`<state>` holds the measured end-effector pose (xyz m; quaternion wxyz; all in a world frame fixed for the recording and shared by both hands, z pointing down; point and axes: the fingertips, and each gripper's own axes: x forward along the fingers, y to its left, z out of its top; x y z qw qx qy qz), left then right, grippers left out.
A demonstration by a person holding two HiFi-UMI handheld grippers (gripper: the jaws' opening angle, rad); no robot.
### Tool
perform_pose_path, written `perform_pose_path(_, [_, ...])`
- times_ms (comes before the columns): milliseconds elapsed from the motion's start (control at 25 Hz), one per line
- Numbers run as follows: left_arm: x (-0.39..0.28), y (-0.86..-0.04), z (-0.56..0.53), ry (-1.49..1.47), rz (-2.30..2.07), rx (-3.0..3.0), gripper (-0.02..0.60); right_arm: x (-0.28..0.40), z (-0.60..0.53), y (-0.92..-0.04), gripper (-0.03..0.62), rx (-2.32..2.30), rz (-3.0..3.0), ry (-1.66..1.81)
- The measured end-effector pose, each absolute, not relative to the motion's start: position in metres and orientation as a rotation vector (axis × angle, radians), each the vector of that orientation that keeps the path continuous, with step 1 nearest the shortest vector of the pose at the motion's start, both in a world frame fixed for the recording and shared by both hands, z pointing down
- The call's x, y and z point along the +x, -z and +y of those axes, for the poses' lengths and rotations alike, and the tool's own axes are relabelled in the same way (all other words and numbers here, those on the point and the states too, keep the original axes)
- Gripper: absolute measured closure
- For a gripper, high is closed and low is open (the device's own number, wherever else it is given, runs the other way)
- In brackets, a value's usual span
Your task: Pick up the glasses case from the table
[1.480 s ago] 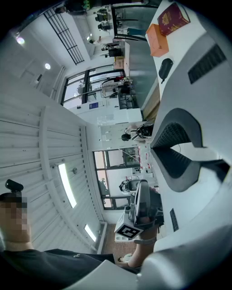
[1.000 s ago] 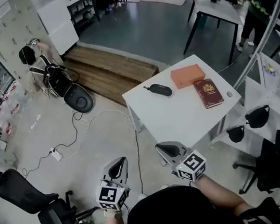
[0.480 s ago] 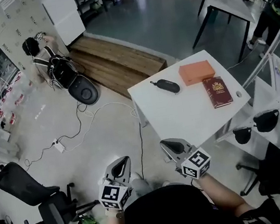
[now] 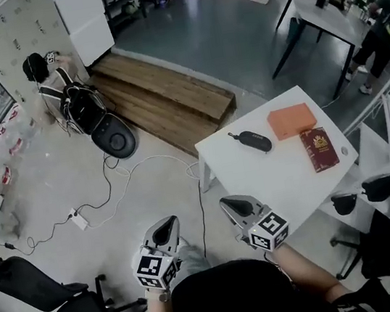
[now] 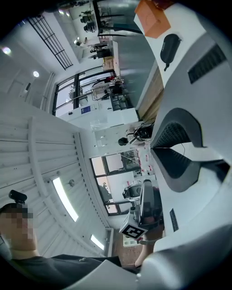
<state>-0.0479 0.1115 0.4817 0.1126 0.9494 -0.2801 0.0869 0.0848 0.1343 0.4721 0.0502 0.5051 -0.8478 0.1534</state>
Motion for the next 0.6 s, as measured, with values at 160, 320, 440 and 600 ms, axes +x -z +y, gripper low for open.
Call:
perform_pose_path(160, [-0.076,-0.481,0.041,-0.255,-0.769,2.797,0.563,0.049,0.064,-0.468,0.566,1.531,-2.563,-0.436])
perform_pose_path(320, [-0.108,-0.488,-0.013,-0.284,-0.761,2.776,0.563,0.020,0.006,-0.470,0.566,1.542,-2.544,-0.416])
perform_pose_path(440, [-0.126,-0.496,-0.036,-0.293,-0.761,2.745,0.563,0.006,-0.023,-0.479,0.565,1.534,-2.520,-0.420])
perform_pose_path(600, [-0.139,-0.510,-0.055,-0.335,-0.759,2.727,0.563,-0.001,-0.049,-0.497,0.563,1.527,-2.493,-0.464])
